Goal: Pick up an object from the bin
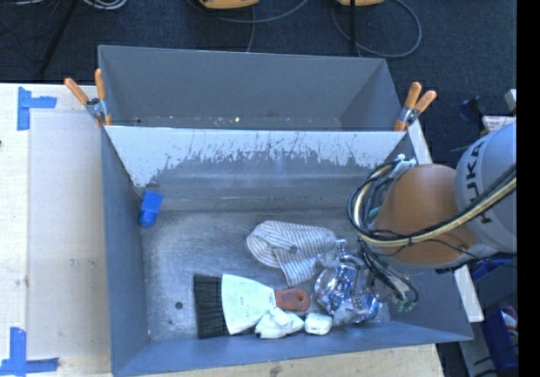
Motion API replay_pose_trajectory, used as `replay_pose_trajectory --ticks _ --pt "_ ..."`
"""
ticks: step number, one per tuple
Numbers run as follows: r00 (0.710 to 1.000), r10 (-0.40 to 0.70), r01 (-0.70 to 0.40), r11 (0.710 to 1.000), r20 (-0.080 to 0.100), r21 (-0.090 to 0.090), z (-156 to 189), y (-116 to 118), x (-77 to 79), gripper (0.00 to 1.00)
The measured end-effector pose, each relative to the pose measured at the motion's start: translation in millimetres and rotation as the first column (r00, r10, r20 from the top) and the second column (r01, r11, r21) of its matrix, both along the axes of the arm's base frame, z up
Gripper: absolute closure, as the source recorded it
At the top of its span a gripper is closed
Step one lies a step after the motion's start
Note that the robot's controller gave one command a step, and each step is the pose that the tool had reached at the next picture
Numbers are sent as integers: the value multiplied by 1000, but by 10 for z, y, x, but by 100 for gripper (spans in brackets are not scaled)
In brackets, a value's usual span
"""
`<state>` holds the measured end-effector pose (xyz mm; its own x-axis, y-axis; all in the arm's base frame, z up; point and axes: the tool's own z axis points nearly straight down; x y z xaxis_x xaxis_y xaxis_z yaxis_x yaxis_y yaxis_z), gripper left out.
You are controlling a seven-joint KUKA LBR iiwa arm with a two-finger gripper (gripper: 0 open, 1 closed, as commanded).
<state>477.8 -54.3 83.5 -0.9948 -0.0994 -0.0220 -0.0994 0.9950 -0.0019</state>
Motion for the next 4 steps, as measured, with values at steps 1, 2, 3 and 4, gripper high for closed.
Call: replay_pose_trajectory --ticks 1,2,3,4 --pt "998 -64 64 998 -22 0 232 -294 14 0" --pt "990 143 -143 990 -10 -2 -47 -232 65 0" --pt "999 -42 42 999 -28 10 -68 -456 73 100" --pt "999 -42 42 999 -28 10 -67 -456 73 100"
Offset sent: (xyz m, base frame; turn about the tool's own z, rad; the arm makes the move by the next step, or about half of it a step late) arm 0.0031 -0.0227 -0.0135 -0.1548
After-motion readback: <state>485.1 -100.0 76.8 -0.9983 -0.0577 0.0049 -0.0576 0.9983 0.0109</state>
